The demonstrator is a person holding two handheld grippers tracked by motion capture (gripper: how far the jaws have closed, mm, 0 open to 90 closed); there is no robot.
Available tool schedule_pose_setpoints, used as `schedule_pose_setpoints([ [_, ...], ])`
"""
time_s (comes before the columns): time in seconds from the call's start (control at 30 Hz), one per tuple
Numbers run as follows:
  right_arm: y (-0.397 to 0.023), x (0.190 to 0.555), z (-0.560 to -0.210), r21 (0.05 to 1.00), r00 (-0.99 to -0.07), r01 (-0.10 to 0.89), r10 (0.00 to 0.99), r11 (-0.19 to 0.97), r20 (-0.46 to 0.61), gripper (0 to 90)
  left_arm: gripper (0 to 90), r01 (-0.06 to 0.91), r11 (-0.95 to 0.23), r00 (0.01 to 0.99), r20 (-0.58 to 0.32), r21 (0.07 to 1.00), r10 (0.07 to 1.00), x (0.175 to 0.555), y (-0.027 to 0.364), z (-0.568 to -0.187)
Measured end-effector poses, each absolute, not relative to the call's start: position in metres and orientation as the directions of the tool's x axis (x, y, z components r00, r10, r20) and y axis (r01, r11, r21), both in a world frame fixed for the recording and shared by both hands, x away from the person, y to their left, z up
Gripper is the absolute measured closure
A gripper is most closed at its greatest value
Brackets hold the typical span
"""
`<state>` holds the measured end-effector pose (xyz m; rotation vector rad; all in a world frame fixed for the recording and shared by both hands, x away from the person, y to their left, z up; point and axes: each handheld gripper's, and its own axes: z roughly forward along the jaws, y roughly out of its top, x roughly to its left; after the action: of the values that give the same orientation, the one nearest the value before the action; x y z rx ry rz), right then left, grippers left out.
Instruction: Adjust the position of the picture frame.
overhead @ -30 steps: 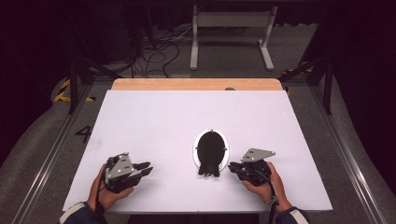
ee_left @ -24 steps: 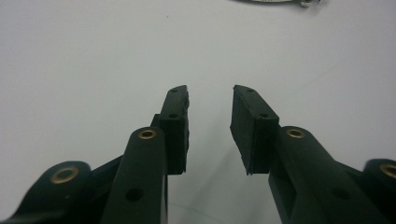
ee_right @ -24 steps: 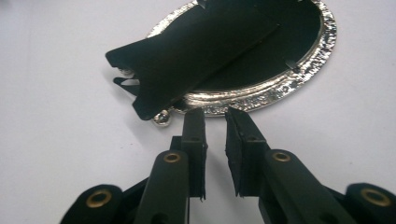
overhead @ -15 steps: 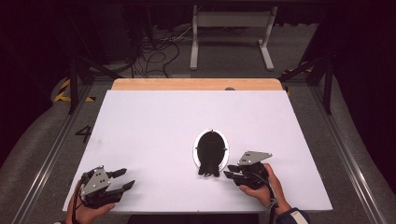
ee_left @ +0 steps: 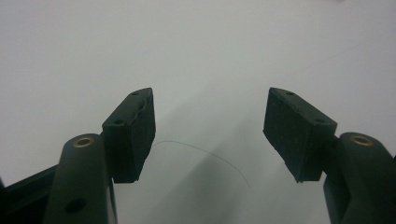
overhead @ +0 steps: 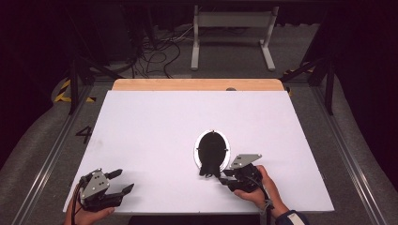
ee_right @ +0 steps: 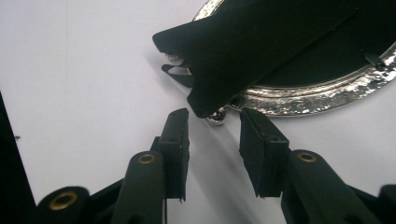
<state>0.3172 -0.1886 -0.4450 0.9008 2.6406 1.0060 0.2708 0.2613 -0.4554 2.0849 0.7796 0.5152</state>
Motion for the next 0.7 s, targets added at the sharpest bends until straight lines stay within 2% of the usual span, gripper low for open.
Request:
schedule_pose_setpoints([
  [0.13, -0.1849, 0.3174, -0.4455, 0.638, -0.801, 0.477, 0.598, 0.605, 0.031, 63.3, 34.1, 0.346, -0.464, 0.725, 0.082, 0.815, 0.684, 0.2706, 0.2616, -0.4556],
  [0.4, -0.1789, 0.3203, -0.4467, 0.631, -0.800, 0.478, 0.600, 0.612, 0.024, 70.4, 33.1, 0.356, -0.467, 0.723, 0.079, 0.809, 0.687, 0.2719, 0.2607, -0.4574],
  [0.7, -0.1848, 0.3230, -0.4500, 0.660, -0.784, 0.518, 0.610, 0.544, 0.113, 69.2, 31.3, 0.361, -0.473, 0.722, 0.081, 0.804, 0.688, 0.2731, 0.2600, -0.4585],
])
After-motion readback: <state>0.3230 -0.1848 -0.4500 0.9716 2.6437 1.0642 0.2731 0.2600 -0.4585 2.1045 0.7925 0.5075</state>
